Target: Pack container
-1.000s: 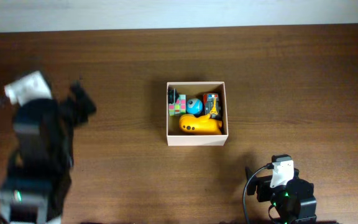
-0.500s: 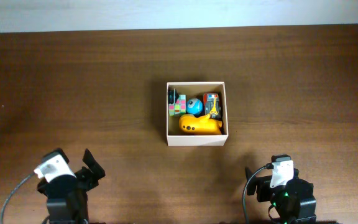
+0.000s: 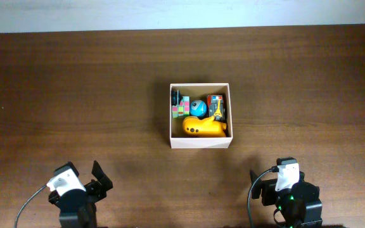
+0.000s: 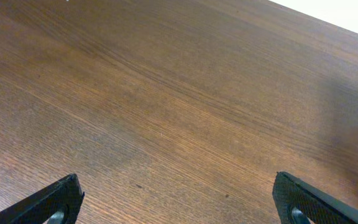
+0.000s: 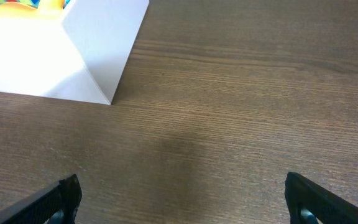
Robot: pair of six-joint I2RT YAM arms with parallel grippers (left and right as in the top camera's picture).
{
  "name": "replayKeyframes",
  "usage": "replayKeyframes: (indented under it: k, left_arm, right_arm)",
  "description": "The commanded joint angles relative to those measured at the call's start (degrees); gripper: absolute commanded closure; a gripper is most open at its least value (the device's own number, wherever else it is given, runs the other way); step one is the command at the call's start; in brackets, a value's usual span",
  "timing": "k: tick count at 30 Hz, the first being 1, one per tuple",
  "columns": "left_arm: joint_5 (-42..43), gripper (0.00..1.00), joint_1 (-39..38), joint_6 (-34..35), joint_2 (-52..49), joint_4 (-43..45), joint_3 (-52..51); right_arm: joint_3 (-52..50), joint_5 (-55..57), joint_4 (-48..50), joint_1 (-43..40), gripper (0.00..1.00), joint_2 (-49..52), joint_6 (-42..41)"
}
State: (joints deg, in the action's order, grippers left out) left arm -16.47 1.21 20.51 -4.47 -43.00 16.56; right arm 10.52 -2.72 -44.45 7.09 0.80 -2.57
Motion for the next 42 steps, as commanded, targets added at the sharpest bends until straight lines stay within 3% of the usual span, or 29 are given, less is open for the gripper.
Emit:
replayKeyframes:
  k: [1,42]
  left_arm:
    - [0.44,0.01,0.33,-0.83,2.51,0.2,-2.45]
    - [0.44,0.01,0.31,-0.87,4.13,-0.33,-5.33]
  right_arm:
    - [-0.24,-0.28,0.28,-0.37,0.01,-0.59,-0.02]
    - [-0.24,-0.28,0.28,-0.37,0.01,-0.59,-0.02]
